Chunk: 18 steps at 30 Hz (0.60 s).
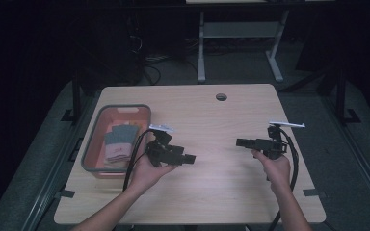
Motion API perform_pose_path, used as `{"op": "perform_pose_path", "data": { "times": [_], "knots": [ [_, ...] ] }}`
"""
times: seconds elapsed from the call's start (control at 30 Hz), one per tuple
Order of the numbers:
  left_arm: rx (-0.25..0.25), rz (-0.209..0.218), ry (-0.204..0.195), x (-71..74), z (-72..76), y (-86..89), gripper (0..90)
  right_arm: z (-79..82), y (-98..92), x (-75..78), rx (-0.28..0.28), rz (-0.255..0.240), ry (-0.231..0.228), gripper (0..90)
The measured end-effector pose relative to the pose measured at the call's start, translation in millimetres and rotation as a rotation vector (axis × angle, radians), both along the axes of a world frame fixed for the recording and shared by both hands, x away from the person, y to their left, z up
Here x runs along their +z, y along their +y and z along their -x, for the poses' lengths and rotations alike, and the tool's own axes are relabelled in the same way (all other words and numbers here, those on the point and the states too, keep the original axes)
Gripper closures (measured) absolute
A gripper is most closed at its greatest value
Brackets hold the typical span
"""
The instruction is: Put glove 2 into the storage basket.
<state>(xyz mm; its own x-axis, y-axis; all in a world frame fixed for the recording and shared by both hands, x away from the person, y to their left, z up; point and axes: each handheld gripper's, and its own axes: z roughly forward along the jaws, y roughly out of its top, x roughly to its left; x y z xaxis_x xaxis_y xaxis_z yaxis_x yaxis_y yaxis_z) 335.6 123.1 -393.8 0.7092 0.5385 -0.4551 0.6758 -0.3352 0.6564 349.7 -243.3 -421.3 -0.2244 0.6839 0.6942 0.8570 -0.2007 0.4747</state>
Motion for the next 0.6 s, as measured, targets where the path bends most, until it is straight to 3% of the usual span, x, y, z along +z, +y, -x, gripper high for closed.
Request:
{"op": "perform_pose_path", "data": {
  "times": [0.37, 0.6],
  "knots": [
    [-0.004, 0.007, 0.006, -14.8, 9.1, -14.4, 25.3, 14.0, -21.8, -12.3, -0.028, -0.007, 0.019, 36.2],
    [-0.024, 0.022, 0.009, -24.6, 18.7, -20.8, 25.1, 27.0, -30.4, -18.2, -0.029, 0.016, 0.019, 34.7]
  ]
}}
